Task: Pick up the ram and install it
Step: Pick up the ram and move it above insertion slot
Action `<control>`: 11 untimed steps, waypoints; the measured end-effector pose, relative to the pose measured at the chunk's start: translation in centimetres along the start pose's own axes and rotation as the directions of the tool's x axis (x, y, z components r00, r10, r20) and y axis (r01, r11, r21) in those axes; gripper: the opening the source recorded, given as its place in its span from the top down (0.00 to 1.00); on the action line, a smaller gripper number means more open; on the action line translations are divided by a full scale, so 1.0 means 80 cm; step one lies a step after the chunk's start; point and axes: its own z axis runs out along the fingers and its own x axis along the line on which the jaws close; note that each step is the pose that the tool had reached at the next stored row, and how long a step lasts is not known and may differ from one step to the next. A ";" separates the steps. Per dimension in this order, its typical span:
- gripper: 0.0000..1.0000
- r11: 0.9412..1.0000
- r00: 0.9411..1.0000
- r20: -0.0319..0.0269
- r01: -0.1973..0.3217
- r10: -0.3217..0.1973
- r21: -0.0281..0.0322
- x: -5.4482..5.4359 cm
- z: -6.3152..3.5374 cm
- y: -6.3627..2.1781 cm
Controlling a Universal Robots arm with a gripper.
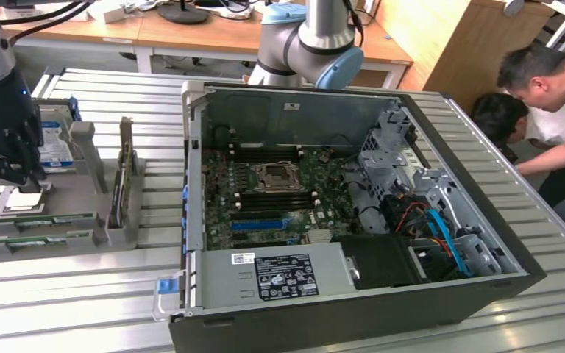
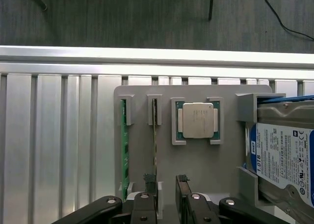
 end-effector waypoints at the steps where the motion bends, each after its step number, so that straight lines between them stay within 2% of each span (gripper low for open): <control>1: 0.70 1.000 1.000 0.000 0.000 0.000 0.000 0.000 0.001 0.000; 11: 0.70 1.000 1.000 0.000 0.000 0.000 0.000 0.000 0.014 0.000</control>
